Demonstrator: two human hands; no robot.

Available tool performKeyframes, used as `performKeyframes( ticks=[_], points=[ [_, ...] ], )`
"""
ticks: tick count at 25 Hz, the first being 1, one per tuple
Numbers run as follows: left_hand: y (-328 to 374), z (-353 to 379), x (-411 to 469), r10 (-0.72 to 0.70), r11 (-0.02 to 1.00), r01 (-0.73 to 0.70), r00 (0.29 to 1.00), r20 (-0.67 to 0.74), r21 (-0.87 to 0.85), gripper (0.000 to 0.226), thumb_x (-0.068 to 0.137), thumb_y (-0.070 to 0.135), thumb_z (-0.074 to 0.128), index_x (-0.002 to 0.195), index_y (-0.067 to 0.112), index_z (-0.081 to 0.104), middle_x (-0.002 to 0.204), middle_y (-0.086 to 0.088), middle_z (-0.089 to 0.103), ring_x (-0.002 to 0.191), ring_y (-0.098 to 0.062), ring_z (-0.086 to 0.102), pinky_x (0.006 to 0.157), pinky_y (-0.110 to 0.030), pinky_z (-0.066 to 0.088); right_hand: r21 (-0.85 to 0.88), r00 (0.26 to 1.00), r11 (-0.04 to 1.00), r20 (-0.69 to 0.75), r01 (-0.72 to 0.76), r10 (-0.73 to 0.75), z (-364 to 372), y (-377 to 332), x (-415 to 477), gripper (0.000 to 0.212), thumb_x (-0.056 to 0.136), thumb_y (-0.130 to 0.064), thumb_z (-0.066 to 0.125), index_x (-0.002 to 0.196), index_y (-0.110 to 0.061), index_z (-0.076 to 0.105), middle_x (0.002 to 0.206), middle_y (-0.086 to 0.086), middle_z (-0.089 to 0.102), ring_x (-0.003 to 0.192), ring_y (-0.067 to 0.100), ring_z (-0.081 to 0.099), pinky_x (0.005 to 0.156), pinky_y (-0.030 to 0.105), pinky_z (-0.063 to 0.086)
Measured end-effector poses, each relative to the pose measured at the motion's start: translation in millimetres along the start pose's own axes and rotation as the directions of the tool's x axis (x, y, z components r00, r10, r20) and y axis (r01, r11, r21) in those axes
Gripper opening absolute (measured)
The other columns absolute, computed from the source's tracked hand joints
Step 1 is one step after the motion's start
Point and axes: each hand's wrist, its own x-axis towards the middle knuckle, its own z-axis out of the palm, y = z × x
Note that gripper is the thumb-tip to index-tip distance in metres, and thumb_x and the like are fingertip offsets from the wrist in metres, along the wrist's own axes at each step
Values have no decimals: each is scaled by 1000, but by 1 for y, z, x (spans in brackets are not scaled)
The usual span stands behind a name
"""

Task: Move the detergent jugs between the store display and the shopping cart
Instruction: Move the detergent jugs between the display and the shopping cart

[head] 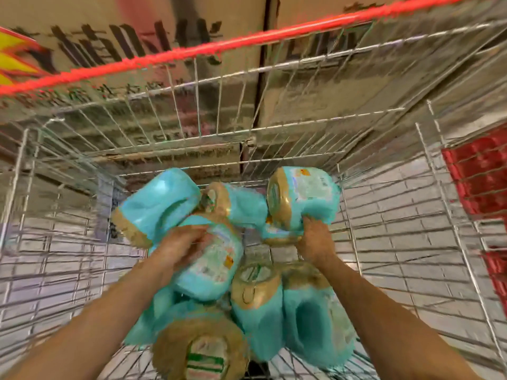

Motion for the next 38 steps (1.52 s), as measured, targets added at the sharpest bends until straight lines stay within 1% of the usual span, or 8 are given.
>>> performKeyframes(
  ticks=[7,12,15,19,24,27,34,38],
  points=[
    [-7,5,-17,-24,999,25,1000,6,-27,17,98,8,50,86,15,62,75,-4,59,59,-10,49,56,-17,39,19,986,986,8,-165,165,-3,1,13,35,89,-37,59,118,-17,56,118,5,62,118,26,52,107,41,30],
    [-17,-9,-54,-18,999,20,999,-40,38,12,95,8,56,97,16,66,91,-11,65,75,-15,57,67,-22,46,204,989,968,-15,-143,149,-64,-2,-9,49,90,-50,59,112,-6,57,110,15,66,105,34,59,92,40,43],
    [-18,-13,-76,-17,999,18,1000,-23,32,13,96,8,53,98,15,64,90,-10,65,73,-13,56,65,-22,44,630,982,754,115,-188,148,-91,-8,-50,52,92,-44,59,112,4,57,105,21,66,97,36,64,87,46,51],
    [-11,-7,-101,42,991,-49,997,61,123,11,97,14,50,92,15,59,91,-9,62,75,-16,52,63,-26,38,898,987,411,151,-160,54,-143,-34,-116,25,90,-27,65,74,-7,62,56,-2,62,52,17,55,49,23,43],
    [9,13,-146,170,985,-171,959,227,-14,21,97,39,47,105,24,59,104,1,63,94,-15,59,87,-35,45,988,995,-123,93,-99,-47,-210,-54,-181,28,79,-33,59,57,-16,58,45,-2,39,40,10,31,45,23,25],
    [22,15,-169,313,923,-208,896,316,-323,39,81,47,49,106,22,67,111,-3,71,91,-17,69,73,-30,54,932,995,-351,75,-92,-63,-222,-65,-206,36,81,-38,48,59,-13,63,47,-1,40,40,11,33,49,26,28],
    [33,-4,-200,423,873,-307,862,279,-378,81,64,56,72,133,17,57,119,-9,70,110,-28,67,101,-51,48,853,997,-517,82,-73,-6,-213,-101,-230,31,86,-39,46,79,-8,48,47,0,44,36,10,32,39,21,32],
    [25,-27,-217,466,847,-349,850,244,-401,59,77,52,70,126,20,62,112,-8,73,100,-26,71,77,-38,59,916,996,-397,80,-60,36,-206,-121,-236,36,92,-43,50,77,-11,55,53,3,44,44,15,36,48,27,29]
  ],
)
